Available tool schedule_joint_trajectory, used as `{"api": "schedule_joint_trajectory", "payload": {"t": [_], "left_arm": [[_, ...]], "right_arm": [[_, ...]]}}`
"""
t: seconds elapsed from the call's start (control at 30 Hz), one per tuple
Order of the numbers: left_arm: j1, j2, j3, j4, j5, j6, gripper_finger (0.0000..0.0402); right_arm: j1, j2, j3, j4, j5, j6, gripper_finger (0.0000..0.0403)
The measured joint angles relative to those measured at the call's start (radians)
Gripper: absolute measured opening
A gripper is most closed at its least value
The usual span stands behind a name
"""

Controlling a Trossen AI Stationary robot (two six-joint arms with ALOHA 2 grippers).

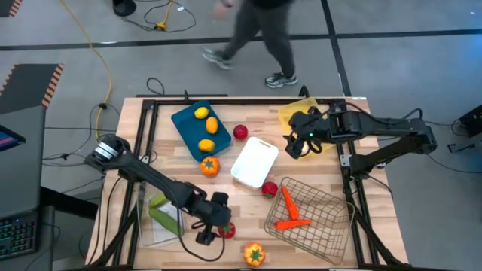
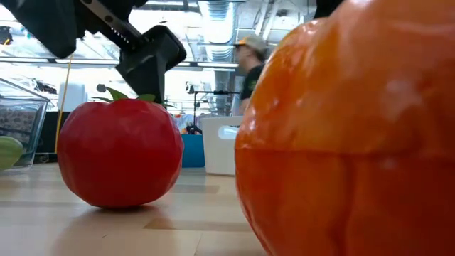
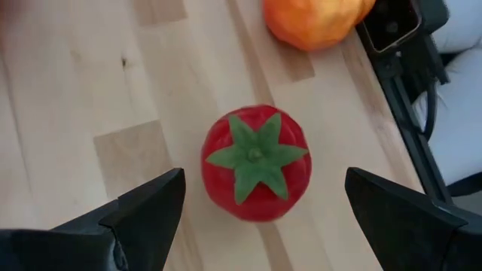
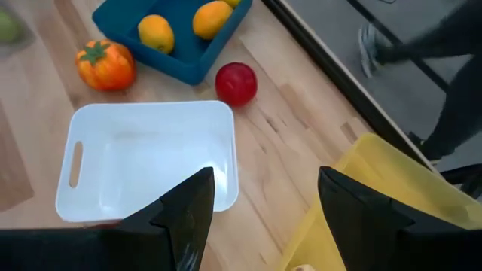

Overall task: Sort produce into baskets
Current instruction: Put the bottom red tomato into the white bin

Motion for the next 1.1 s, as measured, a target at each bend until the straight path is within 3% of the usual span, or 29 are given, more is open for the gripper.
{"api": "schedule_joint_trajectory", "payload": {"t": [1.1], "left_arm": [[-0.039,0.097,0.001,0.098,-0.108,0.001,0.0350]], "right_arm": [[0.012,0.000,-0.006,0.004,-0.029,-0.031,0.0265]]}}
